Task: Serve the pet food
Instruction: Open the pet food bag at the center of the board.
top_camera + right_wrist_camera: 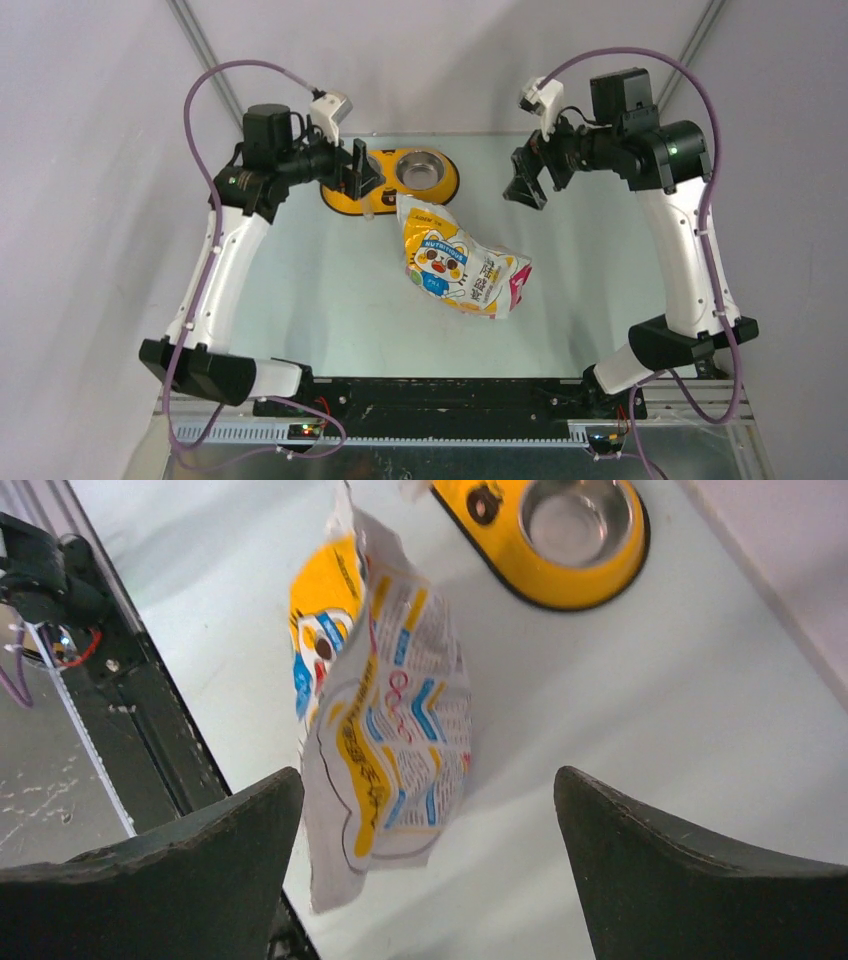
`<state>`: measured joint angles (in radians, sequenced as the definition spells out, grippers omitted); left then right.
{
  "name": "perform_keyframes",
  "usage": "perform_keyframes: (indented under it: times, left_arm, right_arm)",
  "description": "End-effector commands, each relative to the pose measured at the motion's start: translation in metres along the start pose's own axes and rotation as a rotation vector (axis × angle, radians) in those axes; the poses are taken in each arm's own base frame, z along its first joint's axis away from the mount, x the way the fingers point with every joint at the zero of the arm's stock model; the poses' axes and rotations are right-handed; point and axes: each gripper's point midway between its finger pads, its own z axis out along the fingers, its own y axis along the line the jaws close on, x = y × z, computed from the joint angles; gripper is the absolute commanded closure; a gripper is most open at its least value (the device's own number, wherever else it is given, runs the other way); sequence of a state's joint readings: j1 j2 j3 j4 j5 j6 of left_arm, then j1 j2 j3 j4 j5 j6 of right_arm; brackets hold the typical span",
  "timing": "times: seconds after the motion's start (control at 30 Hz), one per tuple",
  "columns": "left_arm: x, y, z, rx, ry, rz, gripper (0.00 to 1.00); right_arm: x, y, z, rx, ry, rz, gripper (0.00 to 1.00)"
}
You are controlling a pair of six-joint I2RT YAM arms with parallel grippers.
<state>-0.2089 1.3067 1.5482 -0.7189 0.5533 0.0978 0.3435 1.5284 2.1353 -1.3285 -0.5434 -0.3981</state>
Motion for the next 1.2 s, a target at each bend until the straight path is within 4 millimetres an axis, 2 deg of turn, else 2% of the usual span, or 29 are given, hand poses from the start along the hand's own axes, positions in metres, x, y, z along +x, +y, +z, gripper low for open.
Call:
perform_keyframes:
  times: [0.0,0.07,0.23,0.33,0.37,0.4,0.43,0.57,0.7,0.8,0.97,1.17]
  left_arm:
    - [-0.020,-0.008,0.000,0.080,-0.013,0.048,0.00]
    - [-0.025,-0.012,0.005,0.116,-0.029,0.063,0.00]
    - [-0.028,-0.015,0.009,0.167,-0.017,0.114,0.00]
    - [-0.020,-0.015,0.007,0.157,-0.009,0.106,0.00]
    - [-0.010,-0.013,0.013,0.152,-0.006,0.088,0.00]
    - [-0.010,-0.016,0.009,0.148,-0.025,0.093,0.00]
    - [0.001,-0.013,0.014,0.144,-0.022,0.080,0.00]
    - [0.014,-0.013,0.016,0.128,-0.047,0.051,0.00]
    - [0.020,-0.008,0.021,0.099,-0.093,0.035,0.00]
    - [0.026,-0.008,0.025,0.102,-0.093,0.016,0.00]
    - [0.028,-0.013,0.029,0.133,-0.092,0.012,0.00]
    - [0.032,-0.023,0.031,0.151,-0.094,0.043,0.00]
  right_arm:
    - [-0.038,0.019,0.018,-0.106,-0.086,-0.039,0.01]
    - [-0.050,0.019,0.033,-0.085,-0.113,-0.074,0.01]
    - [-0.062,0.012,0.071,-0.048,-0.133,-0.026,0.04]
    - [-0.057,0.010,0.094,-0.073,-0.100,0.058,0.07]
    - [-0.053,0.009,0.101,-0.081,-0.083,0.073,0.08]
    - [-0.052,0.009,0.106,-0.081,-0.077,0.087,0.08]
    - [-0.046,0.009,0.114,-0.080,-0.059,0.096,0.10]
    - [-0.034,0.012,0.136,-0.037,-0.002,0.099,0.12]
    - [-0.023,0.027,0.148,-0.024,0.054,0.069,0.14]
    - [-0.011,0.031,0.153,0.020,0.098,0.031,0.14]
    - [-0.013,0.026,0.141,0.072,0.081,0.015,0.15]
    - [-0.011,0.021,0.134,0.056,0.061,0.059,0.16]
